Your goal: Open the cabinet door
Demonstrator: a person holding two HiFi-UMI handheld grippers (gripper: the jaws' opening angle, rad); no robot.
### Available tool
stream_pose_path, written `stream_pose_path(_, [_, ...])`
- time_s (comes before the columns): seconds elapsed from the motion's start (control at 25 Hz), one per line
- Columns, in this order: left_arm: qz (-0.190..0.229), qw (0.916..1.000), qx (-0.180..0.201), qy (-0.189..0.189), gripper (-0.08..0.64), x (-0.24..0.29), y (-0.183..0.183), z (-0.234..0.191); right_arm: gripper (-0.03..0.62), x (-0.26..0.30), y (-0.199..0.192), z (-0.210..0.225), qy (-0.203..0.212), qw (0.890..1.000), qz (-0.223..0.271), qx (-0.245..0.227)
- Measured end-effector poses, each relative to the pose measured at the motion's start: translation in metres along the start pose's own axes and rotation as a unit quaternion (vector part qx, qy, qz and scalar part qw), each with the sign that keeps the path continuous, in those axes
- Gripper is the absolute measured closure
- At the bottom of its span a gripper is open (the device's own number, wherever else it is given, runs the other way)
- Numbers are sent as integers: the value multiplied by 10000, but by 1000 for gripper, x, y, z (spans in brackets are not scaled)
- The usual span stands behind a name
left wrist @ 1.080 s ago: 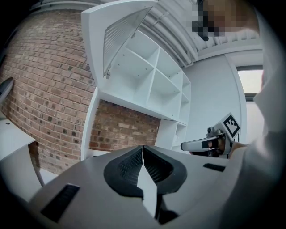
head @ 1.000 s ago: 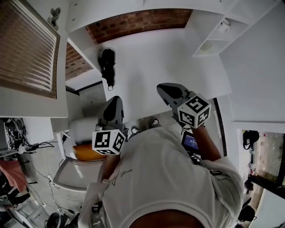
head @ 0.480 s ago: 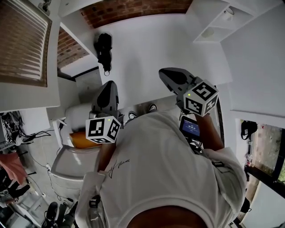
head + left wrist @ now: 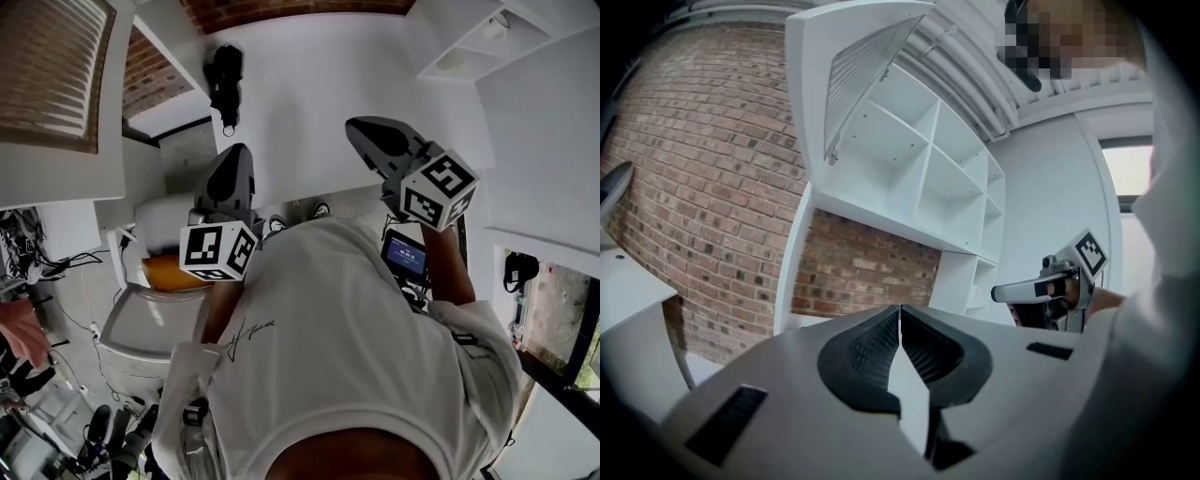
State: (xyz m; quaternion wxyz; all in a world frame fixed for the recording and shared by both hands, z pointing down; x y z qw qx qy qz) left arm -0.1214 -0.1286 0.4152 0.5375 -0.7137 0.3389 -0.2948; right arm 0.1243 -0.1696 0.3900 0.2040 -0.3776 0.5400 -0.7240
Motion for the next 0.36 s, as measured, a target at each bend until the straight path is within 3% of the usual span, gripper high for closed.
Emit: stream_pose_path(0.36, [-26,10000,-22,-9,541,0,0,0,568,-3,-2,0,-135,9999,-29,19])
Point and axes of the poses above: the fingertips, and each gripper's own axes: x forward along the fingers, z to its right, y out of its top, the point moved 7 cm from there along -x, backward along the fingers, and after that the axes turned 12 degrees about -y, right-handed, at the moved point
